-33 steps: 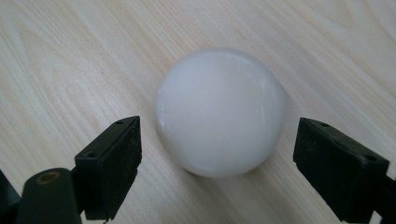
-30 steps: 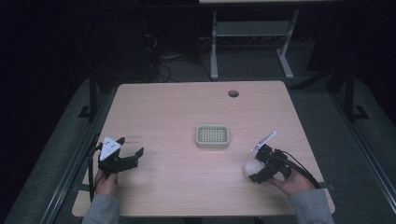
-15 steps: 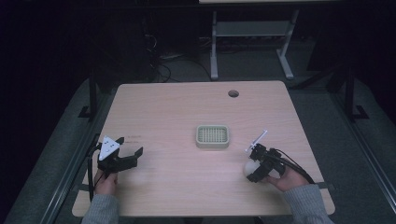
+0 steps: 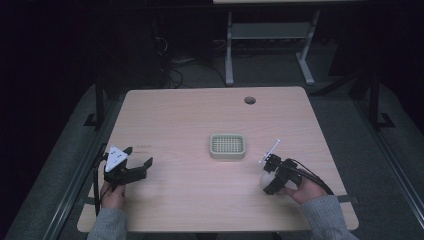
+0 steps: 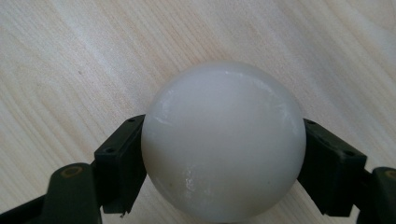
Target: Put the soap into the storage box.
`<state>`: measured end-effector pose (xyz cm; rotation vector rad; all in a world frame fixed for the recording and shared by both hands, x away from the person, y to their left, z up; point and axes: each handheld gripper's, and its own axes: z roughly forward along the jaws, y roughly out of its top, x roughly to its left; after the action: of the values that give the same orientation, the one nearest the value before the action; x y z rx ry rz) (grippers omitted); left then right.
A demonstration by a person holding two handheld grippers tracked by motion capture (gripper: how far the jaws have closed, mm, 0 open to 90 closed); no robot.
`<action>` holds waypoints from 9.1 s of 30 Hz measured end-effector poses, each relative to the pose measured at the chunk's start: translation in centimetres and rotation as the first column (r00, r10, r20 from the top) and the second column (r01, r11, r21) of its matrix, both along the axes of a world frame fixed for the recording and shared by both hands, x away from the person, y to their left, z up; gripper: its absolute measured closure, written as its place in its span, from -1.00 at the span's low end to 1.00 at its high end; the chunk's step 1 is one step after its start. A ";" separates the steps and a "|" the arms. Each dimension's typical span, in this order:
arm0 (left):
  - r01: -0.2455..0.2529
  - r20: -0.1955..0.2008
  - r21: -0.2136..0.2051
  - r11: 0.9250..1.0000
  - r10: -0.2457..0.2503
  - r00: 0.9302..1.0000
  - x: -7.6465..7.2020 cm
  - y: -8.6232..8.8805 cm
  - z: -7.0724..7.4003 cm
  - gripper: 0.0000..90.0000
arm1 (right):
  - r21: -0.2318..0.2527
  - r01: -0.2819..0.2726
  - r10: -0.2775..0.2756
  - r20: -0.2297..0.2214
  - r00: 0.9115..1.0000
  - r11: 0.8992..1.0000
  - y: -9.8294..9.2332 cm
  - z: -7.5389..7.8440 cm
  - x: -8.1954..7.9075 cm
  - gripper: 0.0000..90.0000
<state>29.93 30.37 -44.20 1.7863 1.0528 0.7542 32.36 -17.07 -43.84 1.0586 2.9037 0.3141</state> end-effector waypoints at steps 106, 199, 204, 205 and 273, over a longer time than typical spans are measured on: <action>-0.017 -0.005 -0.018 1.000 0.016 1.000 0.3 0.7 -0.1 -0.67 | 0.024 -0.092 0.093 -0.049 0.994 0.995 11.1 4.4 13.3 -0.48; -0.018 -0.001 -0.026 1.000 0.018 1.000 0.3 0.8 0.0 -0.67 | 0.005 -0.062 0.062 -0.069 0.996 0.998 11.6 3.3 14.6 -0.57; -0.018 -0.002 -0.029 0.999 0.018 1.000 0.3 0.8 0.0 -0.67 | 0.018 -0.048 0.049 -0.065 0.997 0.999 11.0 3.9 14.2 -0.57; -0.017 -0.003 -0.029 0.999 0.017 1.000 0.3 0.8 0.0 -0.67 | 0.023 -0.044 0.046 -0.063 0.997 0.999 10.9 4.0 14.1 -0.57; -0.003 -0.018 -0.009 1.000 0.003 1.000 0.3 0.5 -0.2 -0.67 | 0.118 0.021 -0.021 0.001 1.000 0.993 1.6 4.1 7.6 -0.53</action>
<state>30.20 30.86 -44.38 1.7871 1.0693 0.7361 39.98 -15.45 -39.70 1.1022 2.9019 0.4910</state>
